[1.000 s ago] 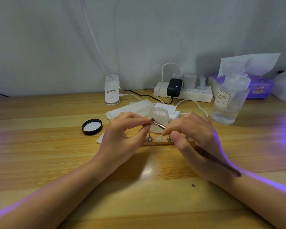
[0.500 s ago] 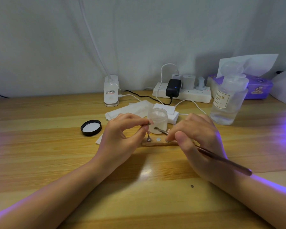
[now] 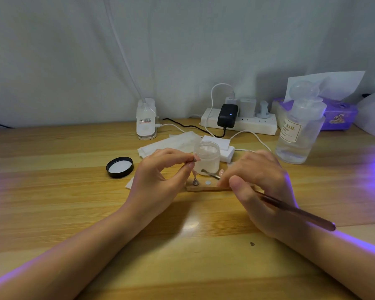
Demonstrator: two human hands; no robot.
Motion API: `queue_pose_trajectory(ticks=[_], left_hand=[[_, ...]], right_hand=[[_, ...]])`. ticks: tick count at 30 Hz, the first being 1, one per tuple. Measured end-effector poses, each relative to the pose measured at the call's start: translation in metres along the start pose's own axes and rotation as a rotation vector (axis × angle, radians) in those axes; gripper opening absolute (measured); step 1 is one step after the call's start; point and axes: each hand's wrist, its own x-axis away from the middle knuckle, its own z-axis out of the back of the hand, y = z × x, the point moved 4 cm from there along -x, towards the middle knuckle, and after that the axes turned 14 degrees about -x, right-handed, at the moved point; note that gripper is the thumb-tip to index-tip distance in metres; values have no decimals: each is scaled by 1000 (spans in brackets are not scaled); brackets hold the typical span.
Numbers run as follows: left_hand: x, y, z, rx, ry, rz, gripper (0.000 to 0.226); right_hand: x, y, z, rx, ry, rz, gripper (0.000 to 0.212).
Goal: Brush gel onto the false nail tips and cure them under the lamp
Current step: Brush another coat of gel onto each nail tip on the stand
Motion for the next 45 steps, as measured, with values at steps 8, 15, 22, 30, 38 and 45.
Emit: queue_pose_trajectory(ticks=[8, 15, 22, 30, 38, 45], left_hand=[[2, 0, 3, 52, -5, 23, 22], [3, 5, 2, 103, -33, 12, 9], [1, 3, 2, 84, -34, -56, 14], [0, 8, 0, 98, -41, -140, 22], [1, 13, -1, 53, -72, -194, 25], [3, 14, -1, -26, -106, -161, 25]], right_hand=[[-2, 10, 3, -198, 108, -139, 29], [-3, 10, 2, -259, 90, -165, 32], [-6, 8, 2, -169, 71, -191, 22], [-7, 3, -4, -68, -31, -146, 28], [-6, 7, -8, -18, -79, -95, 28], [-7, 6, -6, -69, -49, -72, 22]])
